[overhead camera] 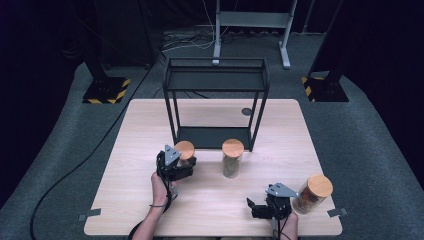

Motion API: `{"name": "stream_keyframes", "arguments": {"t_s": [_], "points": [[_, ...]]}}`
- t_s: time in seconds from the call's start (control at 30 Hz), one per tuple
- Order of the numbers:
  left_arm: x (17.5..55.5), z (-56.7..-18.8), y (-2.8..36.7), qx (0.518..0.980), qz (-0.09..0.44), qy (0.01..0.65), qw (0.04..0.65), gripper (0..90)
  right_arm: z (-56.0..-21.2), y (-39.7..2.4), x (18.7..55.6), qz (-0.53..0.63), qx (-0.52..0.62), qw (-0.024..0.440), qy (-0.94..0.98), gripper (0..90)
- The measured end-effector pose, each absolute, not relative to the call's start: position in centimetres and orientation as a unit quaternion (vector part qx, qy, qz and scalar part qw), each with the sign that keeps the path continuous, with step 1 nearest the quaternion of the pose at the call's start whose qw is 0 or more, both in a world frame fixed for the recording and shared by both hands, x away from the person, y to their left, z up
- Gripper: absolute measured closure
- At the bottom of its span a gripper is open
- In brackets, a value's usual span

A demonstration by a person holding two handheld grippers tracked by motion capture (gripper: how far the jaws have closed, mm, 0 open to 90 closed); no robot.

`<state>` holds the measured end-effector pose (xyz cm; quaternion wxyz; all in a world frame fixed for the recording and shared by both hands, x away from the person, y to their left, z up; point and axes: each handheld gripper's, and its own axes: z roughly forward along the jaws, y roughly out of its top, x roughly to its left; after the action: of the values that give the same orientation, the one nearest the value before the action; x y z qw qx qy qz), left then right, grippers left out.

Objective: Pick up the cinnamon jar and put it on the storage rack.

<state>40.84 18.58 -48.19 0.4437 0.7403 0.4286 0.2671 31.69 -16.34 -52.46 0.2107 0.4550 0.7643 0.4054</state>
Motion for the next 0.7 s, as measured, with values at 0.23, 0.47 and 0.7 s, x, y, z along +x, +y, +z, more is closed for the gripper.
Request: {"name": "stream_keyframes", "arguments": {"t_s": [0.23,0.47,0.7], "points": [[41.1,-48.1,18.1,0.743,0.266,0.425,0.444,24.6,-52.5,-16.3,31.7,0.406,0.455,0.211,0.764,1.8],[41.5,-48.1,17.7,0.744,0.265,0.425,0.443,24.6,-52.5,-16.3,31.7,0.405,0.455,0.211,0.764,1.8],[41.9,-47.8,17.5,0.744,0.266,0.424,0.444,24.6,-52.5,-16.3,31.7,0.405,0.455,0.211,0.764,1.8]]}}
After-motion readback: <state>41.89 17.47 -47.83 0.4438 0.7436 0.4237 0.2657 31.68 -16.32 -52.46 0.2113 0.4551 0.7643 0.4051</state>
